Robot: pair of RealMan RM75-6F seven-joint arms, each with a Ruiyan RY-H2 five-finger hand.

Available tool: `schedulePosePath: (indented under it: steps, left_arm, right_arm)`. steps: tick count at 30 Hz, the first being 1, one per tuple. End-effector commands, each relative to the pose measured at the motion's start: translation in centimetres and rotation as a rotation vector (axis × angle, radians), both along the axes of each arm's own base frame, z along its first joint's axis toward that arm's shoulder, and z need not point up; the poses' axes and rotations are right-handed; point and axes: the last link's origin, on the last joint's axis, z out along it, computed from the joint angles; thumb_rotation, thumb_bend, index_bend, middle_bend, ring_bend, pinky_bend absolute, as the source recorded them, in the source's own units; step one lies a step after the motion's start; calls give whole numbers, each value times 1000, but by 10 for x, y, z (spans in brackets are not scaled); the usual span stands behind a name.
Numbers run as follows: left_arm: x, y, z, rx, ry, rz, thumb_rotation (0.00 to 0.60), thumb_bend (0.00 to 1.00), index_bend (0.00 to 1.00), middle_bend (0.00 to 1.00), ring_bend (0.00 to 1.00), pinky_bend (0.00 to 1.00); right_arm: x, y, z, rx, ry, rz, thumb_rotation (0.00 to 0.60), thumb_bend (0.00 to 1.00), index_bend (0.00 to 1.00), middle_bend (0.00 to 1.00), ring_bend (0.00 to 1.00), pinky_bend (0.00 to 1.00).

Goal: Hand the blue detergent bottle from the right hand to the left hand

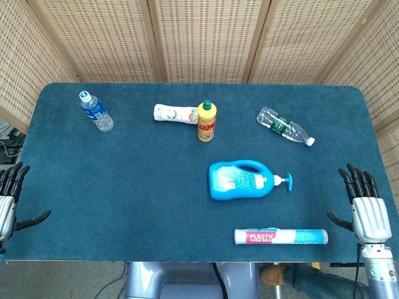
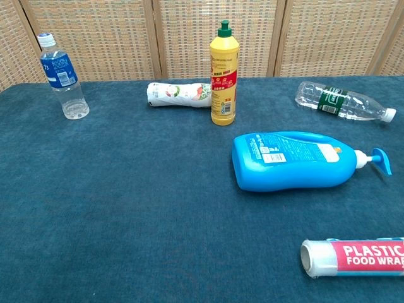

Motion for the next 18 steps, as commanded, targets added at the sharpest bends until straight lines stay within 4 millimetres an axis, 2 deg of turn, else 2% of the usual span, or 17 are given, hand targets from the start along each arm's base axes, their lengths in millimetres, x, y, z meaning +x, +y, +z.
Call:
schedulePosePath:
  steps: [1,9,14,18]
  left_arm:
    - [0,0,0,-1,1,1,600,0,0,0,0,0]
    - [1,0,1,7,-1,-5,600,0,0,0,0,0]
    - [2,2,-1,4,7,2,600,0,0,0,0,0]
    - [2,7,-3,2,11,14,600,0,0,0,0,0]
  right_arm:
    - [0,0,-1,2,1,1,600,0,0,0,0,0]
    - [1,-5,-9,34,9,-1,600,0,0,0,0,0]
    - [10,-34,-25,142,76,32,600,0,0,0,0,0]
    - [28,-66,-40,249,86,63,600,0,1,3,0,0]
